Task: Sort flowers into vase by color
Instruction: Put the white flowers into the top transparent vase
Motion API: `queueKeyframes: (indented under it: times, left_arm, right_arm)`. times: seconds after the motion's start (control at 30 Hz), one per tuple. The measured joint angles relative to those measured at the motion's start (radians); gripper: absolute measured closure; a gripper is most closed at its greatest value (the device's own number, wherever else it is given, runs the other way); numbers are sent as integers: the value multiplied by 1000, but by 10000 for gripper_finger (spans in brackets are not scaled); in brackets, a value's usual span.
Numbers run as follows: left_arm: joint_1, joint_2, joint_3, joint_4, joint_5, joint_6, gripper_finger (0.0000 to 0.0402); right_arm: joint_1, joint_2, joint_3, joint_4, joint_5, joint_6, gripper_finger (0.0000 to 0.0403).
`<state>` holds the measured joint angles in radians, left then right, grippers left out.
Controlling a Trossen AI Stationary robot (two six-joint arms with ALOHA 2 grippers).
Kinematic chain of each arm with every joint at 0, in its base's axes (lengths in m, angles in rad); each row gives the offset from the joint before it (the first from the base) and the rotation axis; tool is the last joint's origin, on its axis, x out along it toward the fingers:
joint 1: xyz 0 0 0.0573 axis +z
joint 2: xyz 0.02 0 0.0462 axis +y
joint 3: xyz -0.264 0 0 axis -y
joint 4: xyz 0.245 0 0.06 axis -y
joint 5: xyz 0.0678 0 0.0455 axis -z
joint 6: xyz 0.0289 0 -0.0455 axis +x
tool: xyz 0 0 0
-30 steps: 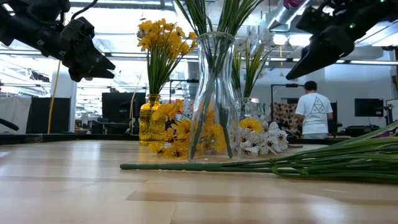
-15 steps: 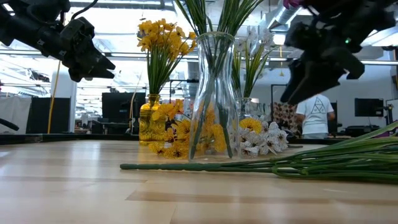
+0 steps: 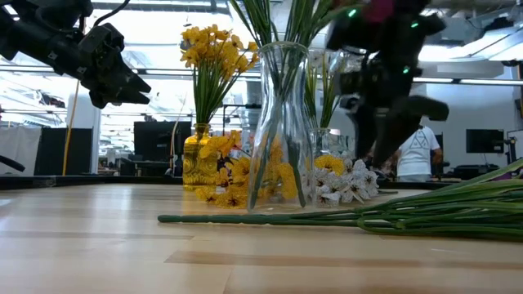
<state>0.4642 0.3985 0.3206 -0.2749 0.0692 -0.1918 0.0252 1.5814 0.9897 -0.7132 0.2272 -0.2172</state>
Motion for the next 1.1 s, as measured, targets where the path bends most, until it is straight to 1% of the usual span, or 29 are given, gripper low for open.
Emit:
queueKeyframes:
  times: [0.13,0.3,0.5,0.6,0.67,0.77,1.0,1.1]
  left_arm:
    - [0,0,0,0,0,3,191]
    - [0,0,0,-3,0,12,191]
    - [0,0,0,-5,0,19,191]
    - [0,0,0,-6,0,23,191]
    - [0,0,0,-6,0,23,191]
    - [0,0,0,-6,0,23,191]
    - [0,0,0,-6,0,23,191]
    - [0,0,0,-6,0,23,191]
  right_arm:
    - [-32,100,72,-77,0,-50,154]
    - [-62,199,128,-110,0,-121,154]
    - [-90,268,158,-144,0,-146,156]
    - [-102,288,165,-173,-12,-157,167]
    - [-110,288,166,-185,-40,-158,185]
    - [-121,288,166,-190,-70,-158,222]
    - [-115,285,164,-218,-73,-158,334]
    - [-106,284,164,-243,-72,-126,373]
